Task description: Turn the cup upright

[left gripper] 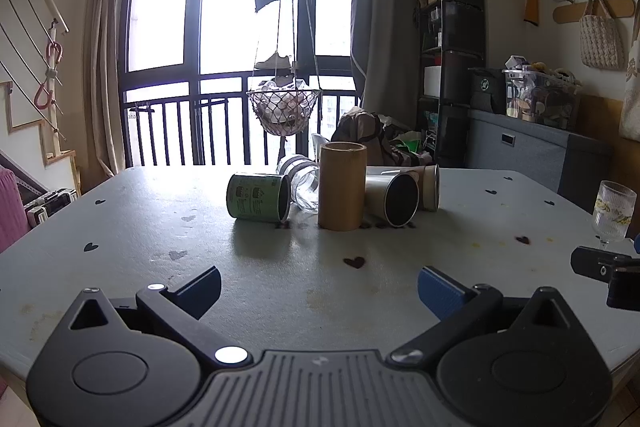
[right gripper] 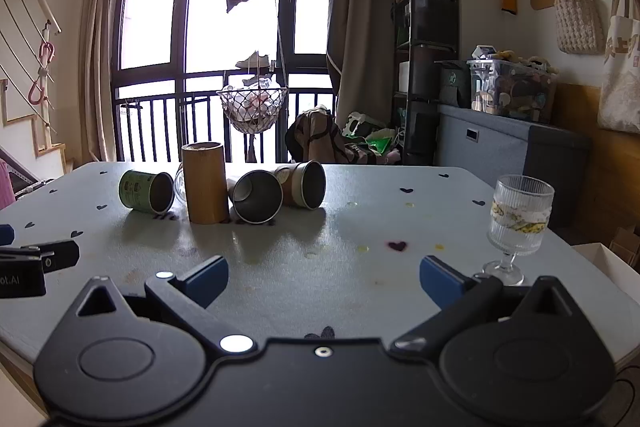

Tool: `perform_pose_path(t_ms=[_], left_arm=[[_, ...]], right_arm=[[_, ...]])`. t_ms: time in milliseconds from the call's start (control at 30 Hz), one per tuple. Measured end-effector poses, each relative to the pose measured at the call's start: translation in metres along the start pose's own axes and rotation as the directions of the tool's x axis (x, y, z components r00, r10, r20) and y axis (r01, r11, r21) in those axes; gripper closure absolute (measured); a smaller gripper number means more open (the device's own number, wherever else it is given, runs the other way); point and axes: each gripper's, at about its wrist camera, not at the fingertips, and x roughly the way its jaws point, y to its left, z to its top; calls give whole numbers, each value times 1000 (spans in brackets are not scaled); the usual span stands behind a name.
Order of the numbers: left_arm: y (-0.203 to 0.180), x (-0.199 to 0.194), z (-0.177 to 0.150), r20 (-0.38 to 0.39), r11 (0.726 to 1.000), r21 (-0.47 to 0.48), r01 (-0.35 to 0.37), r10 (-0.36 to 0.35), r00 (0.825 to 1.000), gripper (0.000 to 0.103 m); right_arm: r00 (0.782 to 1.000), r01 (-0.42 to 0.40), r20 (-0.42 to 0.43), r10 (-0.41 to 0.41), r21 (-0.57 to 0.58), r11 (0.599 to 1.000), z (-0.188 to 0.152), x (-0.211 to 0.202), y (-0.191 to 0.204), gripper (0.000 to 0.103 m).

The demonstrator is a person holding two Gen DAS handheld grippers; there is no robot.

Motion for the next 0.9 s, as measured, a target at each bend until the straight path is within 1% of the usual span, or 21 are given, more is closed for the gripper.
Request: perform_pose_path(t_ms=[267, 900], left_arm=[[0, 1, 0, -2, 1000, -1, 0, 0, 1000, 0], [0, 1, 0, -3, 1000, -2, 0, 0, 1000, 0]], right_arm=[[1000, -4, -2, 4, 6, 1000, -3, 6, -4, 0], [1000, -2, -8, 3, 6, 1000, -3, 5, -2, 0]])
